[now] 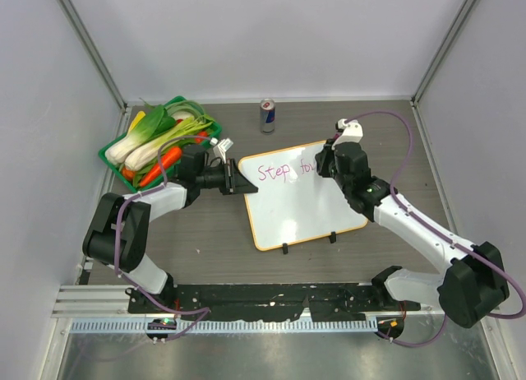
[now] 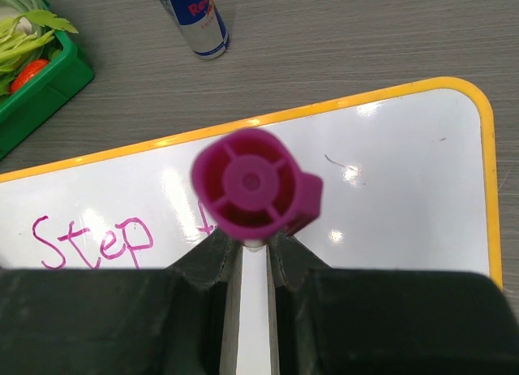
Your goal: Write a sentence on the whiteboard
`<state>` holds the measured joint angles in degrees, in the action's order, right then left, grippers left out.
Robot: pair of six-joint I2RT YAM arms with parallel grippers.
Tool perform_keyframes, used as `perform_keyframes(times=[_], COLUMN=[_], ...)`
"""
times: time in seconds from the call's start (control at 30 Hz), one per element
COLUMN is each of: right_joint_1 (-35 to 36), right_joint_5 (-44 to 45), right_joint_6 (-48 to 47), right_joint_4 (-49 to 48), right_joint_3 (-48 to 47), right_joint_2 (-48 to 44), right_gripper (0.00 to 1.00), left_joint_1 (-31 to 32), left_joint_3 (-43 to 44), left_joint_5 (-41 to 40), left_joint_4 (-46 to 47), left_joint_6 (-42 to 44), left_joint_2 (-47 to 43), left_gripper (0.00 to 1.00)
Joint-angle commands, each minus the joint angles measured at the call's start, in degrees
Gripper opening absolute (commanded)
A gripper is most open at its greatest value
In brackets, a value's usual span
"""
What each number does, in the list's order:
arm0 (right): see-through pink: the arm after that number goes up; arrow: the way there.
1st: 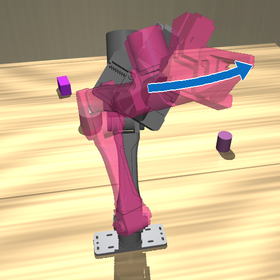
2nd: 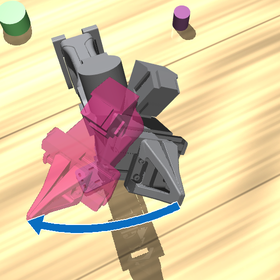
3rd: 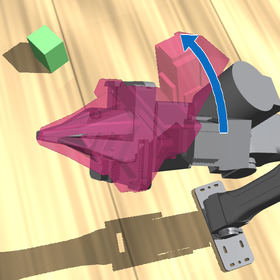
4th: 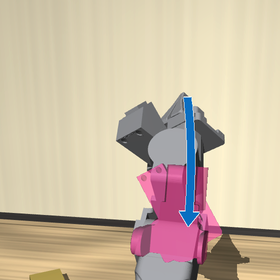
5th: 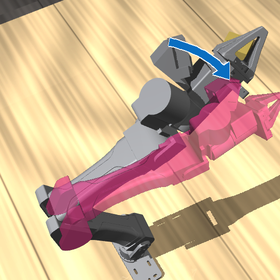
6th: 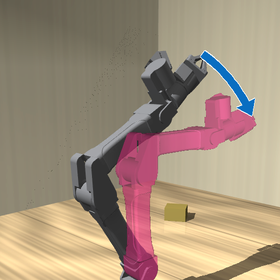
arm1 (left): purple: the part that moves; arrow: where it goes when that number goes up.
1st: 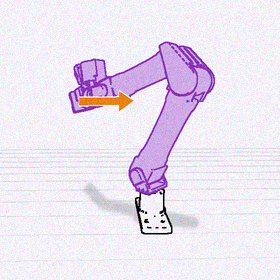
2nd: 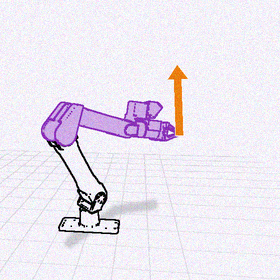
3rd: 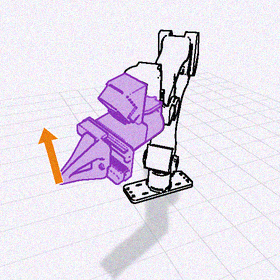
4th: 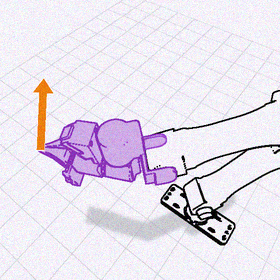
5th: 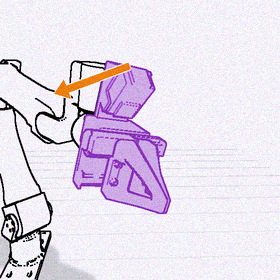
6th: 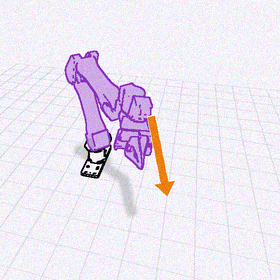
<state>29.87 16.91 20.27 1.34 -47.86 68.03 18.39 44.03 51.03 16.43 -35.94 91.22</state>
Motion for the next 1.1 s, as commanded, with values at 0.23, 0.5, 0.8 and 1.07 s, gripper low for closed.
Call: perform_keyframes(times=[0.23,0.5,0.8,1.07], right_joint_1=[-0.42,-0.95,-1.57,-1.57], right_joint_5=[2.60,3.83,3.75,2.52], right_joint_6=[-0.76,-0.85,-1.73,-1.46], right_joint_4=[-3.01,-3.10,-1.96,-1.70], right_joint_3=[-4.44,-5.32,-5.94,-4.09], right_joint_2=[2.63,3.42,3.60,1.58], right_gripper=[0.01,0.01,0.01,0.01], left_joint_1=[2.35,2.26,2.35,2.44], left_joint_3=[-1.93,-1.84,-1.76,-1.49], left_joint_5=[-5.76,-5.94,-6.03,-6.03], left_joint_4=[-5.35,-5.88,-6.23,-6.32], left_joint_6=[5.71,5.97,6.15,6.23], left_joint_2=[0.80,0.45,0.45,0.54], left_gripper=[0.00,0.00,0.00,0.00])
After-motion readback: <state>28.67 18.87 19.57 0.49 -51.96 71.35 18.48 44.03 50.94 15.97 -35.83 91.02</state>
